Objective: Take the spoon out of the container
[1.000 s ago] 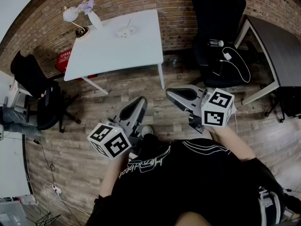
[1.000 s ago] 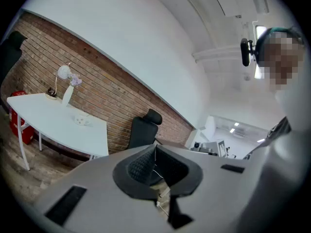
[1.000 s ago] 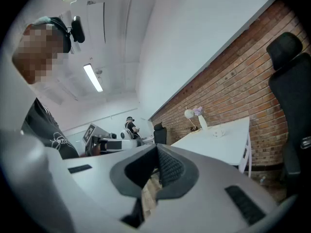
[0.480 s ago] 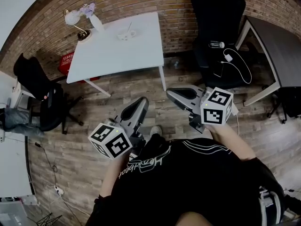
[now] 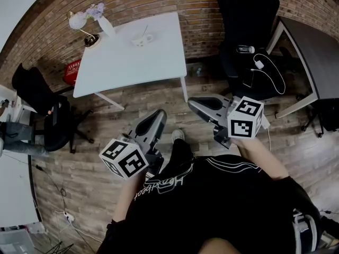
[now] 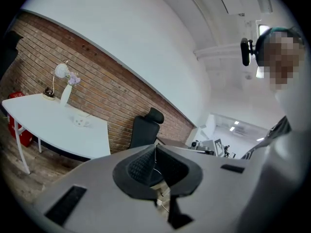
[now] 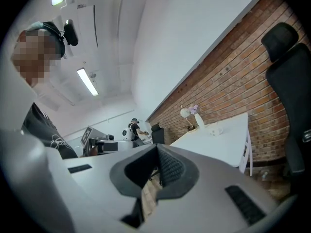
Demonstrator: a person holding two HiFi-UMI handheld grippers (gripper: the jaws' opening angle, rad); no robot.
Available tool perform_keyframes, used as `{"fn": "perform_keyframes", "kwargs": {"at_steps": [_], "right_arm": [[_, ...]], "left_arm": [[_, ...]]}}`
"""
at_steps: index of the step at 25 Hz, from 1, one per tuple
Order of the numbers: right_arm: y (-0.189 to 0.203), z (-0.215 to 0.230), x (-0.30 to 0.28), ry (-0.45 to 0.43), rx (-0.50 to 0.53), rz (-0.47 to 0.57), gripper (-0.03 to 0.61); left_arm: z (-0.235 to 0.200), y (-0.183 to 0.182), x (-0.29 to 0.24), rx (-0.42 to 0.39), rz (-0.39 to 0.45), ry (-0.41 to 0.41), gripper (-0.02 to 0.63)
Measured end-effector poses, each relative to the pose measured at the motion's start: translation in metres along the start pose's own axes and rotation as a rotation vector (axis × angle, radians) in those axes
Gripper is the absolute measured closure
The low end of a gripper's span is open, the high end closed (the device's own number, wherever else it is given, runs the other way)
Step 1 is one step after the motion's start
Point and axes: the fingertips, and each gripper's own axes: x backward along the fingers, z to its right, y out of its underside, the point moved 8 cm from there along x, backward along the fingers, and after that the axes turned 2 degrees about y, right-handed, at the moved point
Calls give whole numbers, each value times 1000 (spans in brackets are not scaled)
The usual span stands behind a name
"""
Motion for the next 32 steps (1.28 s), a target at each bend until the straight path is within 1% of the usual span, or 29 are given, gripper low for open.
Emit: {"fn": "perform_keyframes", "kwargs": {"at_steps": [6, 13, 18, 22, 25, 32], "right_arm": [[-12, 36, -44, 17, -40, -12, 581], [-35, 100, -120, 43, -82, -15, 581], [-57, 139, -174, 75, -77, -25, 581], [-75, 164, -205, 112, -69, -22, 581], [-83, 176, -221, 125, -61, -10, 581], [-98, 206, -245, 159, -52, 17, 580]], "left_arm": [[-55, -22, -23, 40, -19, 14, 605], [-151, -69, -60, 75, -43, 24, 604], [-213, -105, -80, 89, -44, 44, 604], [-257, -123, -85, 107, -50, 44, 604], [-279, -131, -87, 108, -46, 41, 604], [-309, -146, -98, 107, -38, 30, 604]]}}
